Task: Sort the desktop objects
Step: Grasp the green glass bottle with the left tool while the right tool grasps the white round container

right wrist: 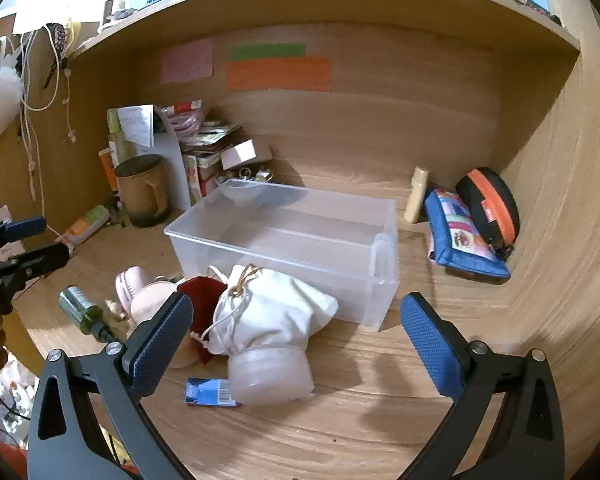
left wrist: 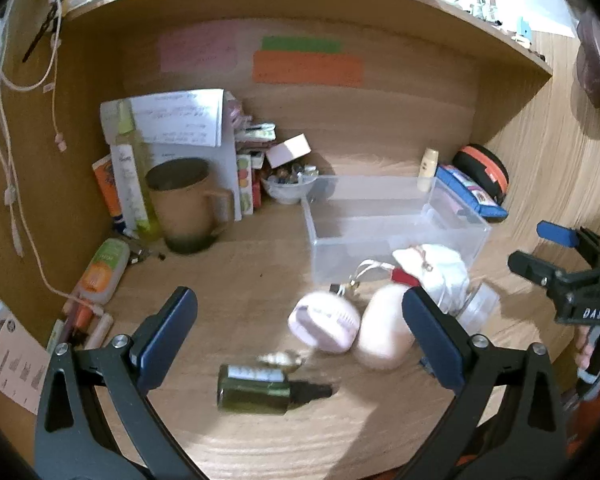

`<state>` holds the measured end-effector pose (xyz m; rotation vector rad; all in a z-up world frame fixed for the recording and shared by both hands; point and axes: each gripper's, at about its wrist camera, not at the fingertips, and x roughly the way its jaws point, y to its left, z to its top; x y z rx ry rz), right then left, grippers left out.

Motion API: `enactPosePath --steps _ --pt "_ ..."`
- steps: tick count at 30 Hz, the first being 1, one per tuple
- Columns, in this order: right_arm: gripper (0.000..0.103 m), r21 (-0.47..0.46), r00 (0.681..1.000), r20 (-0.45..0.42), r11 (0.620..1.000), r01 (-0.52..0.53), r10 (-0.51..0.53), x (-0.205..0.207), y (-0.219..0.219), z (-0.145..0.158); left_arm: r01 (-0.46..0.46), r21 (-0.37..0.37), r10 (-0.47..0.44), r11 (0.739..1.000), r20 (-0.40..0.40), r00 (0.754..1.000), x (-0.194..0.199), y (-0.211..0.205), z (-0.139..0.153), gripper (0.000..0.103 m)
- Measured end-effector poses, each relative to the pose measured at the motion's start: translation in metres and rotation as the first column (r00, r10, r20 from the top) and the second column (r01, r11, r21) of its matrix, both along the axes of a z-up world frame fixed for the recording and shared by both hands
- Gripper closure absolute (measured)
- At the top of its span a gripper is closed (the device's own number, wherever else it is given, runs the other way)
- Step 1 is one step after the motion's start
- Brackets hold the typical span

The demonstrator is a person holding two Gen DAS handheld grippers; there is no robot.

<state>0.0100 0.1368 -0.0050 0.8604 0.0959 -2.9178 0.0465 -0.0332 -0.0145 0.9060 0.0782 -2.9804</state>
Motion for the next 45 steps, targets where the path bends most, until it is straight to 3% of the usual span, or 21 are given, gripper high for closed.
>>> enactPosePath --steps 13,28,34,38,41,45 --pt "0.000 -0.007 0.993 0.120 1.000 0.004 -0.003 -0.009 0.001 -0.025 -0.004 0.044 -0.004 0.999 0.193 0.981 -0.005 -0.013 -0.058 0.000" --pt "0.003 -0.069 0.964 0.266 0.998 0.000 0.019 -0.028 0.013 -0.070 -0.057 0.081 0.029 0.995 0.310 0.950 -0.026 -0.031 -0.101 0.000" --pt "0.016 -0.060 0.953 0.298 0.998 -0.029 0.046 -0.038 0.004 -0.077 -0.059 0.104 0.024 0.993 0.309 0.951 -0.030 -0.031 -0.105 0.000" --pt "0.031 -0.068 0.943 0.327 0.997 -0.036 0.056 -0.042 0.001 -0.084 -0.057 0.106 0.022 0.993 0.303 0.953 -0.030 -0.032 -0.105 0.000" --pt "0.041 -0.064 0.938 0.341 0.997 -0.035 0.054 -0.043 -0.001 -0.087 -0.049 0.114 0.013 0.992 0.297 0.955 -0.033 -0.032 -0.104 0.008" --pt "0.041 -0.059 0.940 0.339 0.998 -0.028 0.046 -0.041 -0.001 -0.088 -0.044 0.105 0.012 0.993 0.293 0.956 -0.038 -0.032 -0.103 0.017"
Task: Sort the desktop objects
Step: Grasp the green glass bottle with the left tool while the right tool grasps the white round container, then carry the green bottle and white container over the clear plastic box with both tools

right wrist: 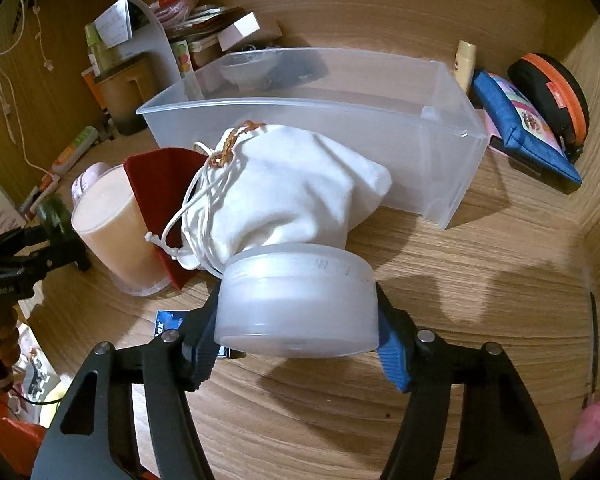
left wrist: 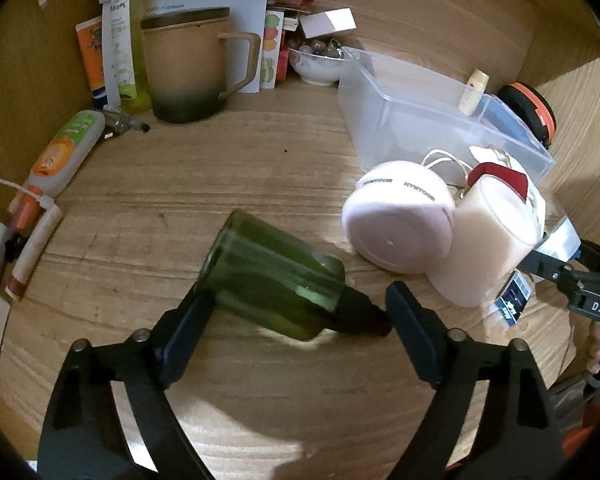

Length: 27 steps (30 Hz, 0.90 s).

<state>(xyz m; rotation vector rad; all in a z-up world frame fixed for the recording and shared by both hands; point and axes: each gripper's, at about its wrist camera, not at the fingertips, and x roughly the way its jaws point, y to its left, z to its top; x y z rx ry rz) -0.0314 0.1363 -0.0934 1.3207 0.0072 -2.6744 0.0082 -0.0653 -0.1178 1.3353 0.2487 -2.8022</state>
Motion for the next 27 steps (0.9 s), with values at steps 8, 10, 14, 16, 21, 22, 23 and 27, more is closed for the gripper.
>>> enactPosePath --steps 8,10,14,16,21,22,23,27 --pt "0.041 -0.015 1.000 -0.010 1.000 0.012 -0.012 0.006 0.002 0.000 0.006 0.011 -0.006 1.000 -0.019 1.000 -0.011 -0.004 0.002 0.040" --pt "0.041 -0.011 1.000 -0.023 1.000 0.013 -0.013 0.009 0.002 0.002 0.011 0.012 -0.010 1.000 -0.022 1.000 -0.012 -0.005 0.002 0.050" --pt "0.041 -0.004 0.998 -0.051 1.000 0.021 -0.021 0.014 0.006 0.010 0.012 0.031 -0.011 0.999 -0.030 0.999 -0.012 -0.007 0.002 0.055" --pt "0.041 -0.003 0.998 -0.061 1.000 0.024 -0.025 0.015 0.008 0.013 0.014 0.036 -0.013 0.999 -0.035 0.999 -0.011 -0.007 0.002 0.060" --pt "0.041 -0.008 0.996 -0.078 0.999 0.032 -0.032 0.017 0.012 0.019 0.018 0.039 -0.016 0.999 -0.053 0.998 -0.005 -0.005 0.005 0.068" --pt "0.041 -0.007 0.996 -0.080 0.999 0.033 -0.033 0.017 0.012 0.020 0.021 0.040 -0.018 0.999 -0.057 0.998 -0.003 -0.004 0.006 0.068" --pt "0.041 -0.005 0.996 -0.084 0.999 0.035 -0.036 0.017 0.012 0.021 0.020 0.042 -0.017 0.999 -0.062 0.998 -0.001 -0.005 0.008 0.068" --pt "0.041 -0.004 0.995 -0.098 0.999 0.035 -0.036 0.021 0.014 0.026 0.023 0.059 -0.018 0.998 -0.083 0.996 0.009 -0.007 0.015 0.068"
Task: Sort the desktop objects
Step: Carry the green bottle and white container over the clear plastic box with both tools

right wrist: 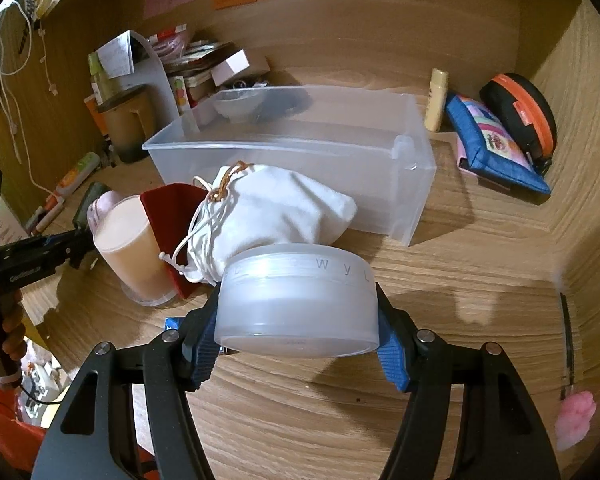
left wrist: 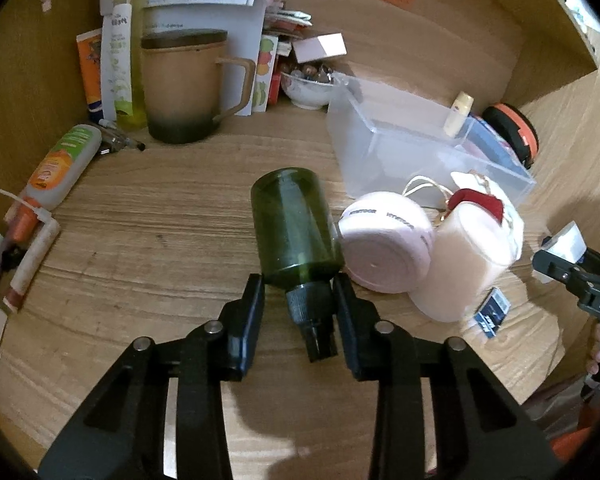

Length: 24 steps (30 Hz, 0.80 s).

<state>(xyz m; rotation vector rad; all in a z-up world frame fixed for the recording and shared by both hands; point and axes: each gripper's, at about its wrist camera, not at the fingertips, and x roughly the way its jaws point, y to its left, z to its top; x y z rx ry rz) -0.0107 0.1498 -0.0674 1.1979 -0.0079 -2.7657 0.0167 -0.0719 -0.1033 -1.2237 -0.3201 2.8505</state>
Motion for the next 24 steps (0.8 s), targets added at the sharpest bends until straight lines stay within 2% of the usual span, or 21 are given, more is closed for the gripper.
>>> enactPosePath --steps 9,17,24 --pt "0.041 0.005 0.999 -0.040 1.000 0.009 -0.009 0.006 0.003 0.013 -0.005 0.009 0.005 1.000 -0.077 0.997 0.018 -0.003 0.029 0.068" --pt "0.041 0.025 0.995 -0.099 0.999 0.025 -0.022 0.007 0.010 0.033 0.026 -0.015 -0.028 1.000 -0.149 0.988 0.020 0.006 0.059 0.068" --pt "0.041 0.040 0.990 -0.138 0.999 0.021 -0.016 0.001 0.019 0.049 0.035 -0.050 -0.043 0.998 -0.178 0.983 0.017 0.013 0.077 0.068"
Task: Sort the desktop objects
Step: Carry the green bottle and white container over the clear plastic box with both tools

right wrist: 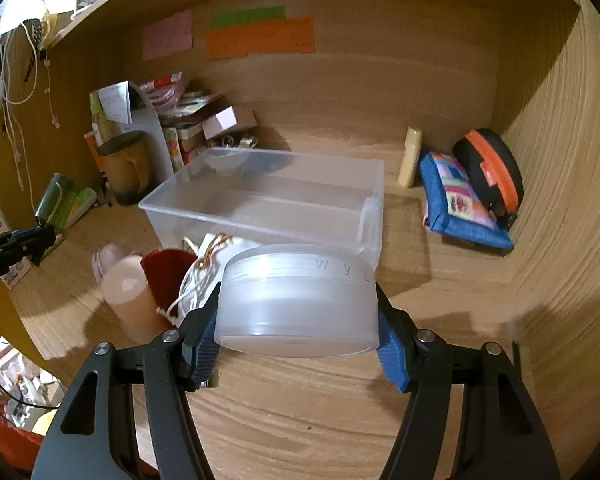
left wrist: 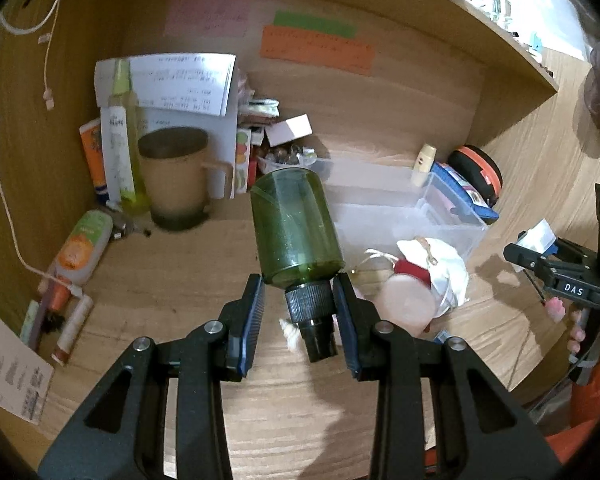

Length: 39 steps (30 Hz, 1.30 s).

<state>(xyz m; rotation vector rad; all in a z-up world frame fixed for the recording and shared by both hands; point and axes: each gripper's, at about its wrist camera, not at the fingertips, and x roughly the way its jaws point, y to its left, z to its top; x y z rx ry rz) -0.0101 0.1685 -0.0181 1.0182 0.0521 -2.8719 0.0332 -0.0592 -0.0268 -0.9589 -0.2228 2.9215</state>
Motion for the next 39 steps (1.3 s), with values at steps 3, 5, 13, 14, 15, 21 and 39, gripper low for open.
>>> enactPosePath --steps 3,5,13,14,15,21,39 --pt "0.041 0.006 1.000 -0.019 1.000 -0.007 0.007 -0.005 0.002 0.007 0.007 -0.006 -0.007 1.000 -0.013 1.000 -0.003 0.001 0.008 0.068" --pt "0.041 0.010 0.999 -0.030 1.000 -0.011 0.011 -0.008 0.004 0.012 0.010 -0.023 -0.011 1.000 -0.028 1.000 -0.005 0.004 0.016 0.068" --pt "0.041 0.029 0.996 -0.089 0.999 -0.025 0.028 -0.022 0.007 0.033 0.023 -0.080 -0.028 0.997 -0.056 0.998 -0.020 0.018 0.029 0.068" --pt "0.041 0.027 0.995 -0.096 0.999 -0.028 0.030 -0.023 0.008 0.035 0.028 -0.080 -0.032 0.996 -0.056 0.998 -0.023 0.019 0.030 0.068" --pt "0.041 0.026 0.994 -0.103 0.999 -0.031 0.034 -0.024 0.008 0.038 0.034 -0.079 -0.038 0.996 -0.058 0.998 -0.026 0.020 0.032 0.068" --pt "0.041 0.035 0.990 -0.129 0.998 -0.043 0.047 -0.036 0.011 0.048 0.074 -0.095 -0.081 0.993 -0.068 0.994 -0.048 0.029 0.042 0.068" --pt "0.041 0.067 0.993 -0.072 0.994 -0.086 0.091 -0.104 0.013 0.037 0.156 -0.081 -0.154 0.985 0.023 0.988 -0.122 0.049 0.034 0.068"
